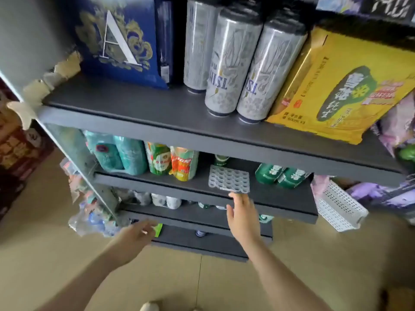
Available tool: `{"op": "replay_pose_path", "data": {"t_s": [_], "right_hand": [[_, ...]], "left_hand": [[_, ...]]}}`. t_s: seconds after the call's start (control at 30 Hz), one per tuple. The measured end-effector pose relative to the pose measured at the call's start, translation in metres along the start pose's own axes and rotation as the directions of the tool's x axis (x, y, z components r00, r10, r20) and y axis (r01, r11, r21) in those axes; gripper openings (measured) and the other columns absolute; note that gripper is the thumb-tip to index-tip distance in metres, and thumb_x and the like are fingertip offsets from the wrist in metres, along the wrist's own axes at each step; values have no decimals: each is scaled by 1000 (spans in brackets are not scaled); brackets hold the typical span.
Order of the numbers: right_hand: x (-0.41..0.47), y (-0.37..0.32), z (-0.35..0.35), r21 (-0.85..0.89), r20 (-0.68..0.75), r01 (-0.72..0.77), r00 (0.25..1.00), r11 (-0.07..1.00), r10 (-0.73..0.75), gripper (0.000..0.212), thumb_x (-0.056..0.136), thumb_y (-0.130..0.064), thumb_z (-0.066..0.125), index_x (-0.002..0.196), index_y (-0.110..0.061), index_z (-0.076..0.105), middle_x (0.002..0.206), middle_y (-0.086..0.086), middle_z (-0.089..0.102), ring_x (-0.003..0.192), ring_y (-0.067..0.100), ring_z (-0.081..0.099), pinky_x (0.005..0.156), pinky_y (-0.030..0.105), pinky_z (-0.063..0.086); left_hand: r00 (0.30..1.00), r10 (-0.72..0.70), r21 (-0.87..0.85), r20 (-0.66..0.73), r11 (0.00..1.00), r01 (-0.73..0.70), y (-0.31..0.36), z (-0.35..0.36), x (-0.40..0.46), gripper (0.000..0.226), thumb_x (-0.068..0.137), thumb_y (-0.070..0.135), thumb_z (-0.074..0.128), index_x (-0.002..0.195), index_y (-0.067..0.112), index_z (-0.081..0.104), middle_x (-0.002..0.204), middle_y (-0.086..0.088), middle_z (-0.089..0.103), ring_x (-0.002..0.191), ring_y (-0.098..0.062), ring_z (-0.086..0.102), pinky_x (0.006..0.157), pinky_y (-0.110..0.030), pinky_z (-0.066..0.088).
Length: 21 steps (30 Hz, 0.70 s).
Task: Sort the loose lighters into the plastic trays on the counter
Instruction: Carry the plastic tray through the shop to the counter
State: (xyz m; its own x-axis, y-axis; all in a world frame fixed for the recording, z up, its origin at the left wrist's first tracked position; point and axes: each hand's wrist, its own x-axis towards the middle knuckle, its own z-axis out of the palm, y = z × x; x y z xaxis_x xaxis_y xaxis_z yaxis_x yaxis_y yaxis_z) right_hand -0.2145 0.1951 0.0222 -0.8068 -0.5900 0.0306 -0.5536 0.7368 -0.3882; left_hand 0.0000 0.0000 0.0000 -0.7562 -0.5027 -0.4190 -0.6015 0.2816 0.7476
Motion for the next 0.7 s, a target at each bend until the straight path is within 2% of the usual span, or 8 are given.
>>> {"op": "replay_pose_path", "data": {"t_s": [0.07,0.2,0.33,0.43,0.5,0.6,0.63,0.7], "right_hand": [[20,-5,4,-129,-54,74,995,989,-82,33,87,-16,54,120,-10,52,117,15,58,104,35,55,82,43,48],[47,-6,12,-308,132,88,990,947,-49,40,90,-24,49,128,-14,41,133,14,44,122,34,41,97,44,39],[58,-3,20,-347,160,94,986,933,-40,35,89,-28,52,120,-14,43,133,15,42,121,35,41,97,44,39],[55,6,22,-360,174,159,979,919,-101,36,88,-28,55,119,-15,43,132,16,43,117,36,45,94,43,40],[50,13,18,-390,165,231,970,891,-179,32,85,-16,60,115,-14,47,123,17,51,105,36,53,85,43,44],[36,22,11,-502,142,361,931,786,-337,33,63,3,71,89,-10,56,82,14,64,65,30,62,61,36,48],[29,22,8,-520,137,407,907,751,-397,31,59,3,71,82,-10,54,71,11,63,56,28,61,54,33,47],[15,21,5,-499,133,551,812,669,-569,21,63,-5,62,78,-12,48,62,6,58,51,25,57,48,30,44]], "left_hand": [[998,58,1,-1,998,-58,12,-8,2,19,90,27,52,100,42,54,100,10,65,90,-11,62,82,-38,51],[994,102,40,-24,994,-101,27,-19,-3,18,91,27,48,105,37,51,99,13,60,89,-4,59,77,-28,50],[996,57,90,-64,995,-51,18,-15,-11,19,91,23,48,108,29,54,95,9,61,83,-8,59,73,-21,46],[995,23,91,-101,996,-14,15,-2,-23,20,90,19,50,109,26,55,92,5,60,77,-4,56,67,-9,38],[991,-26,58,-132,998,34,11,8,-31,22,90,17,50,111,21,56,96,2,62,78,-10,56,66,-10,38],[979,-122,11,-162,992,126,-3,25,-45,23,90,16,49,111,19,57,99,1,62,84,-17,58,71,-21,38],[973,-155,-1,-172,988,157,-8,31,-51,23,89,15,50,111,18,57,100,0,62,85,-18,59,71,-22,38],[956,-219,-46,-196,976,214,-23,41,-67,23,89,13,50,110,18,58,101,-2,63,84,-19,59,71,-24,39]]}}
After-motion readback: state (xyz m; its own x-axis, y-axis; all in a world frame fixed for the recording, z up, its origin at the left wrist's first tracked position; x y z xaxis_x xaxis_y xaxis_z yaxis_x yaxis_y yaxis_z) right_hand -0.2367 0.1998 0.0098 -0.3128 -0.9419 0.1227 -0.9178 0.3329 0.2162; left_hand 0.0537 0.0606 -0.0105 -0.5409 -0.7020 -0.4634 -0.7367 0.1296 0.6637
